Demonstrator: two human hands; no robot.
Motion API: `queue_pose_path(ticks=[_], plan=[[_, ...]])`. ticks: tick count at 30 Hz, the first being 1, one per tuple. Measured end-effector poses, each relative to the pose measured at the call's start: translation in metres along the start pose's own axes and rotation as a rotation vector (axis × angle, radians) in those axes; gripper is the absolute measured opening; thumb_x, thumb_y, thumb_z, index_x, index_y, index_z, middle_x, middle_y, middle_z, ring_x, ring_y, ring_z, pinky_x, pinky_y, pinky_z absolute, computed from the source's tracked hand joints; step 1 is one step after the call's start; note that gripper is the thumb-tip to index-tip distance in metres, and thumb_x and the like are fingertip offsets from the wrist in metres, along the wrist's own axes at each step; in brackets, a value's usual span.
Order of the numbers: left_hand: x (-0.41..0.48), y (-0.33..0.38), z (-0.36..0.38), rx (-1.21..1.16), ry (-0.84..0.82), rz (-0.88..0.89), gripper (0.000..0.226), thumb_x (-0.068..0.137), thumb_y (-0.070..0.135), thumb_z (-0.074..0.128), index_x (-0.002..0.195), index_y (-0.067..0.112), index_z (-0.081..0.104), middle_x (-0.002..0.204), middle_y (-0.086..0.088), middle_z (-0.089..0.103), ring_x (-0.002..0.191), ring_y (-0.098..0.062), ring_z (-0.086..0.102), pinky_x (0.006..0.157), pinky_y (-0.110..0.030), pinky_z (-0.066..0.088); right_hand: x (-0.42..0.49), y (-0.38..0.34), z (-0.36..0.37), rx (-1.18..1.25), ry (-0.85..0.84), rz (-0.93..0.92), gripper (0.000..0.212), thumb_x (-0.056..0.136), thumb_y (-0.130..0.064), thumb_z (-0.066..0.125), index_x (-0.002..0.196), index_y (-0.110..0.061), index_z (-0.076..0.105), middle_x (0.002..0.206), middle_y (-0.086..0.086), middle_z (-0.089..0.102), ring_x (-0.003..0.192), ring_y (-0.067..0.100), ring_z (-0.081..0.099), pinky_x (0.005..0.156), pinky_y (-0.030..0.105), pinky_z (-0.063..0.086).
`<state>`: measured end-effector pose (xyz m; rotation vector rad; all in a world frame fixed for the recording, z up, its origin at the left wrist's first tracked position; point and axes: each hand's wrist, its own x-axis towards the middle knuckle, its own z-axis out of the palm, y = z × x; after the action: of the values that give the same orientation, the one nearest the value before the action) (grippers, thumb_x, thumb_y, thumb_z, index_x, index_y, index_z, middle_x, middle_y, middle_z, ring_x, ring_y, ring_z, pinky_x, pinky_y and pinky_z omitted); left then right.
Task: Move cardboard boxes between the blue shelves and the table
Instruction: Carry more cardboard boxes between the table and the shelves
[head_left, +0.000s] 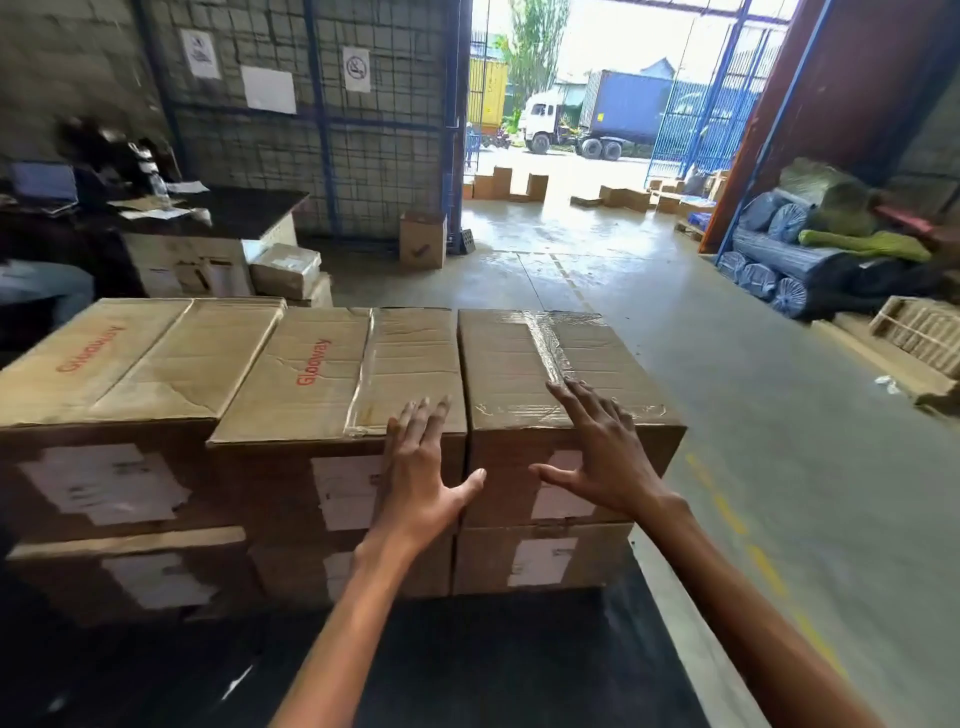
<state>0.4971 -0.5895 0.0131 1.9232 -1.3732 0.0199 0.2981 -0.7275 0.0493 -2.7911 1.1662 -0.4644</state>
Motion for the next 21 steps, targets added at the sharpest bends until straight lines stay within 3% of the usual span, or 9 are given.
queue_pose_path(ticks=[7, 12, 15, 18, 21], plan=[[0.023, 0.049, 0.057, 0.23, -0.034, -0.012, 0.115, 0.079, 0.062, 0.077, 0.165, 0.024, 0.01, 0.171, -0.009, 0.018, 0.159, -0.022, 0.007, 0.129, -0.035, -0.007, 0.014, 0.089, -0.001, -0.097, -0.039, 0.008, 0.118, 0.075, -0.082, 0.068, 0.166, -0.039, 0.007, 0.175, 0.005, 0.007, 0.162, 0.023, 0.006, 0.129, 0.055, -0.001], [0.048, 0.066, 0.082, 0.409, -0.126, -0.005, 0.109, 0.08, 0.063, 0.074, 0.164, 0.026, 0.014, 0.171, -0.01, 0.014, 0.16, -0.026, 0.006, 0.129, -0.04, -0.007, 0.027, 0.124, 0.002, -0.228, -0.041, 0.038, 0.133, 0.064, -0.09, 0.067, 0.165, -0.042, -0.005, 0.175, 0.008, 0.004, 0.161, 0.033, 0.002, 0.126, 0.061, -0.001], [0.057, 0.07, 0.092, 0.473, -0.127, 0.011, 0.103, 0.081, 0.064, 0.072, 0.163, 0.025, 0.023, 0.17, -0.007, 0.022, 0.158, -0.03, 0.014, 0.127, -0.039, 0.001, 0.032, 0.145, 0.003, -0.167, -0.065, 0.063, 0.129, 0.06, -0.092, 0.067, 0.164, -0.049, 0.003, 0.175, 0.005, 0.007, 0.16, 0.038, 0.011, 0.125, 0.062, 0.013], [0.061, 0.076, 0.098, 0.496, -0.026, 0.068, 0.098, 0.074, 0.067, 0.077, 0.156, 0.026, 0.043, 0.161, -0.005, 0.043, 0.149, -0.03, 0.036, 0.122, -0.045, 0.025, 0.03, 0.169, 0.005, -0.055, -0.075, 0.05, 0.122, 0.061, -0.092, 0.067, 0.162, -0.054, 0.009, 0.175, 0.0, 0.008, 0.151, 0.034, 0.035, 0.112, 0.053, 0.045], [0.06, 0.082, 0.109, 0.455, 0.075, 0.113, 0.095, 0.067, 0.073, 0.077, 0.148, 0.027, 0.056, 0.152, -0.004, 0.054, 0.14, -0.029, 0.047, 0.117, -0.046, 0.033, 0.026, 0.192, 0.007, 0.034, -0.04, 0.036, 0.119, 0.063, -0.088, 0.071, 0.162, -0.051, 0.017, 0.175, -0.004, 0.008, 0.139, 0.034, 0.052, 0.103, 0.05, 0.052]])
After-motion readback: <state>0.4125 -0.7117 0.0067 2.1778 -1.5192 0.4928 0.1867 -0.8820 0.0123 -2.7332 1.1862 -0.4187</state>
